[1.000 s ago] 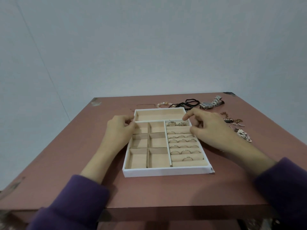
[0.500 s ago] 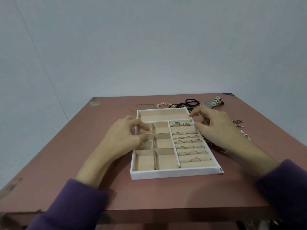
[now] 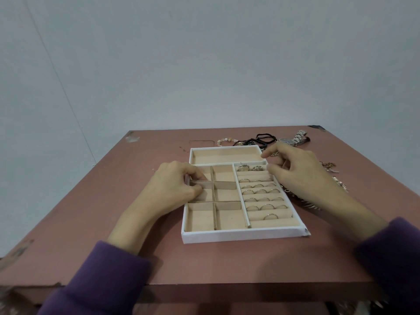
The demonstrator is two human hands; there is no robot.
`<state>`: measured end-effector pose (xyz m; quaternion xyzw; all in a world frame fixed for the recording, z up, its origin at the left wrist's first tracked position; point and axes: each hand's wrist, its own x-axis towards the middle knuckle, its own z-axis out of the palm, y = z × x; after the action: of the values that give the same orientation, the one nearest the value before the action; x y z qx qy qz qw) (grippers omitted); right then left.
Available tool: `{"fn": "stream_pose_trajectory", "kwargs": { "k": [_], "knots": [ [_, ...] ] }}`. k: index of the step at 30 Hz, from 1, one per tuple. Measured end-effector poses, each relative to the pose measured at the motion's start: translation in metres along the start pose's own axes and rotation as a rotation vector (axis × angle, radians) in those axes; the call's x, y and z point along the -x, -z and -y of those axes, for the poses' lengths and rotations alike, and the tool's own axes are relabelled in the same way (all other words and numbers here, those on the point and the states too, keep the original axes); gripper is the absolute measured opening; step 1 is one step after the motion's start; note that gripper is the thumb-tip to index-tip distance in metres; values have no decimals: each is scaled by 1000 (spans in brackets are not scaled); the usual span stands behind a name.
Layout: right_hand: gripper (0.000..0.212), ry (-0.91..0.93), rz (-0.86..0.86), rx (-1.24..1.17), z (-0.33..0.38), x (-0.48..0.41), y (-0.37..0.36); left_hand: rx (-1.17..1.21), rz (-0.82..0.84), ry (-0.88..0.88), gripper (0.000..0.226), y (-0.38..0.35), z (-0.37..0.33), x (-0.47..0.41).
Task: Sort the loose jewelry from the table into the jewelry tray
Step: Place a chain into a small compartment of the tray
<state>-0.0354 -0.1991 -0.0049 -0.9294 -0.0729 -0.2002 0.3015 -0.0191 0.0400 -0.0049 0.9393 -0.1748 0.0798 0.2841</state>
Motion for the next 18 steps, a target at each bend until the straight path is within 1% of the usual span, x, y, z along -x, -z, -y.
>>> {"fn": "stream_pose_trajectory", "kwargs": {
  "k": [4,9,14,18],
  "knots": [
    [19,9,8,-4,0,0,0,20,0,-13,17,0,0,2],
    [19,8,10,-1,1,0,1,33,10,-15,24,2,0,2],
    [23,-8,4,-11,3,1,2,73,19,-19,11,1,1,2],
    [31,-13,9,13,5,2,2,69,0,-32,13,1,4,1]
  ]
}}
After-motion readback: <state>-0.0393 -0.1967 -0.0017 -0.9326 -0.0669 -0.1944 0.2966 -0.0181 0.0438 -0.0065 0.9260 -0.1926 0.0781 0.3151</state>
